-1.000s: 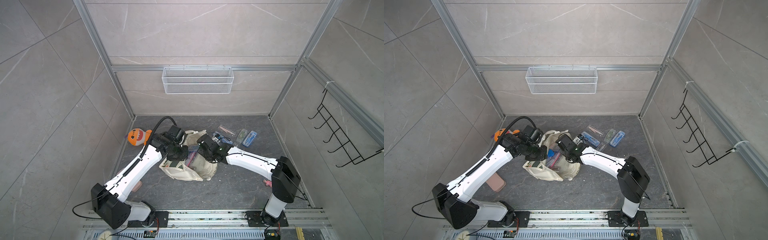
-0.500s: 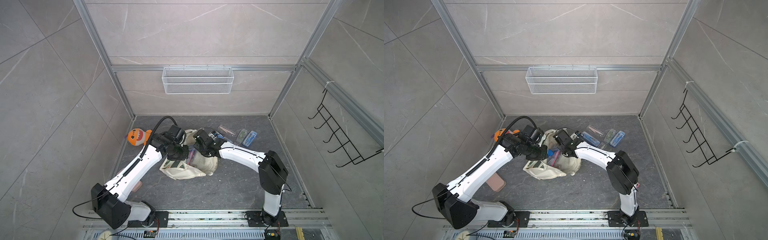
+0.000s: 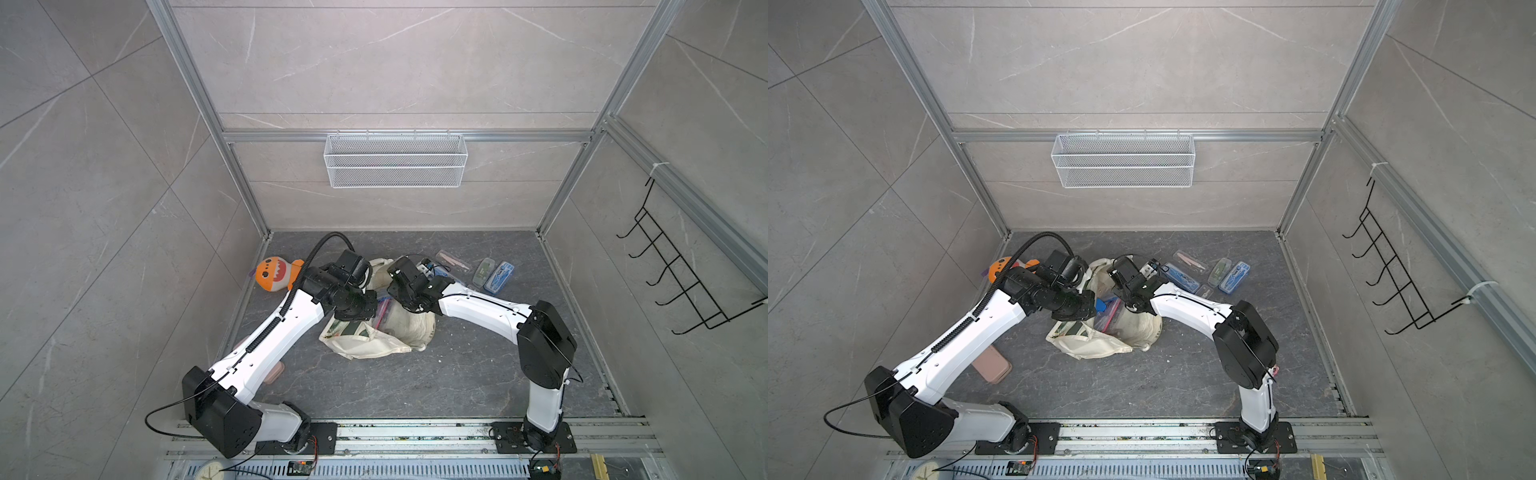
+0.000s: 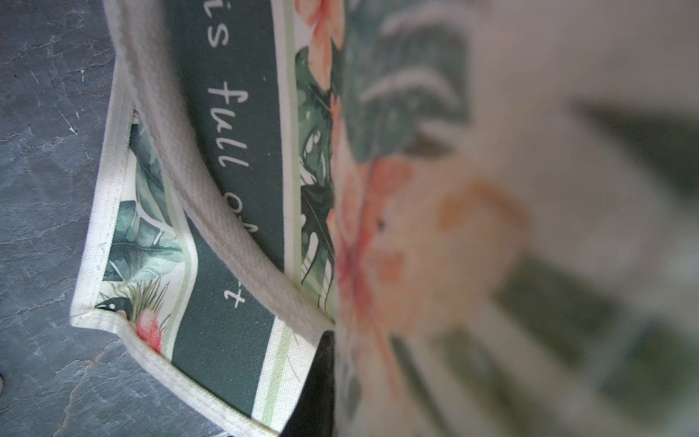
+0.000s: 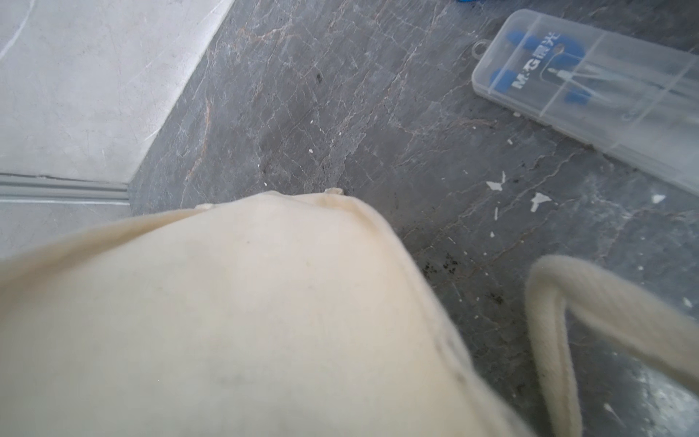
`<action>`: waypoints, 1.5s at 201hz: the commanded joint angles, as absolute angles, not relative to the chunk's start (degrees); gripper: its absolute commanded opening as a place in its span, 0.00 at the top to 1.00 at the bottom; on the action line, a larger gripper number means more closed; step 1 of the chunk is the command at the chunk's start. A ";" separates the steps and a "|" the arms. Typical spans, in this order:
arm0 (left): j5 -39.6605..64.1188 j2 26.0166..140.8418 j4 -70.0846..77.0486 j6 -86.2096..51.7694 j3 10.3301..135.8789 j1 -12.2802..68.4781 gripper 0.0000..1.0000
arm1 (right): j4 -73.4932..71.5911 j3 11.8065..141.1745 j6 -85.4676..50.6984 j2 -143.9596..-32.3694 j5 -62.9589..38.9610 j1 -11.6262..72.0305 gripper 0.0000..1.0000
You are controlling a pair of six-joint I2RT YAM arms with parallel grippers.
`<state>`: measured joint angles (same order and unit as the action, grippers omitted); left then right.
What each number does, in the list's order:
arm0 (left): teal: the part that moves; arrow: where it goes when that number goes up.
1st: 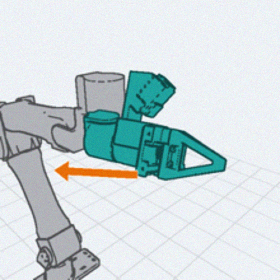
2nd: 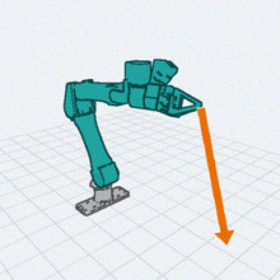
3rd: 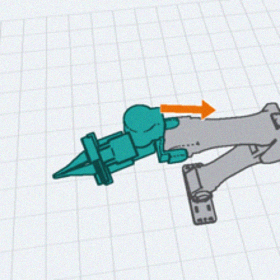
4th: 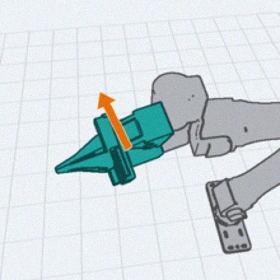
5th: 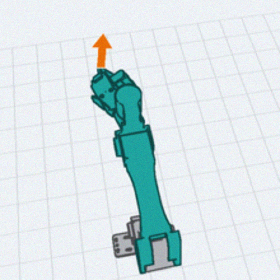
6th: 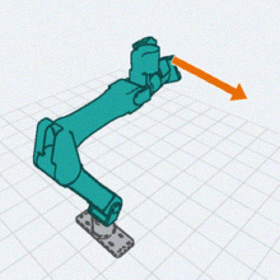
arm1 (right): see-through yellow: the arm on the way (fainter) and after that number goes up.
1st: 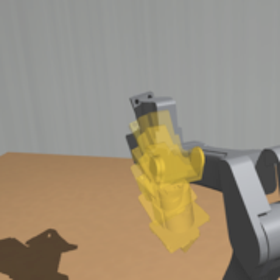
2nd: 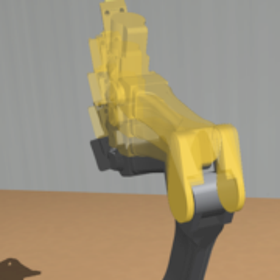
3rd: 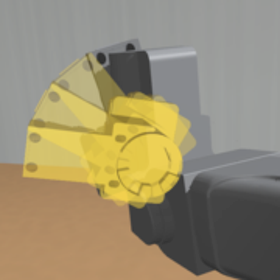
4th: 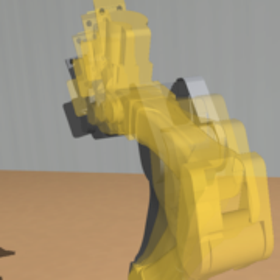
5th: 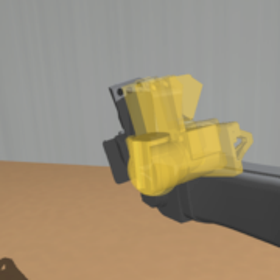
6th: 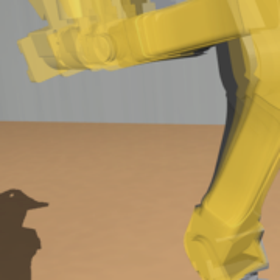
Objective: Take out the compass set from the canvas bag
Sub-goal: Pick up the compass set from the canvas bag.
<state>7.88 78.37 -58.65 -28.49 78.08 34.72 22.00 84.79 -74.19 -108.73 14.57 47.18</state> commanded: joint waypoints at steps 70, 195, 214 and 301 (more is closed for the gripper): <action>9.23 78.53 -57.02 -28.77 80.11 34.72 1.00 | 29.21 77.52 -61.57 -91.50 12.44 48.85 0.90; 8.30 79.28 -58.59 -28.83 81.83 34.41 1.00 | 36.52 78.12 -46.04 -74.80 0.13 37.79 0.91; 8.39 79.39 -58.71 -28.76 82.09 34.37 1.00 | 38.49 78.20 -44.72 -72.13 -0.57 34.92 0.91; 8.26 79.10 -59.59 -27.94 82.53 33.87 1.00 | 42.48 72.49 -42.96 -62.01 -10.03 14.32 0.91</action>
<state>7.86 79.59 -60.03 -28.93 79.81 34.35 41.08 74.70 -44.03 -64.16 -4.82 19.38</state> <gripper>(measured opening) 0.116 0.208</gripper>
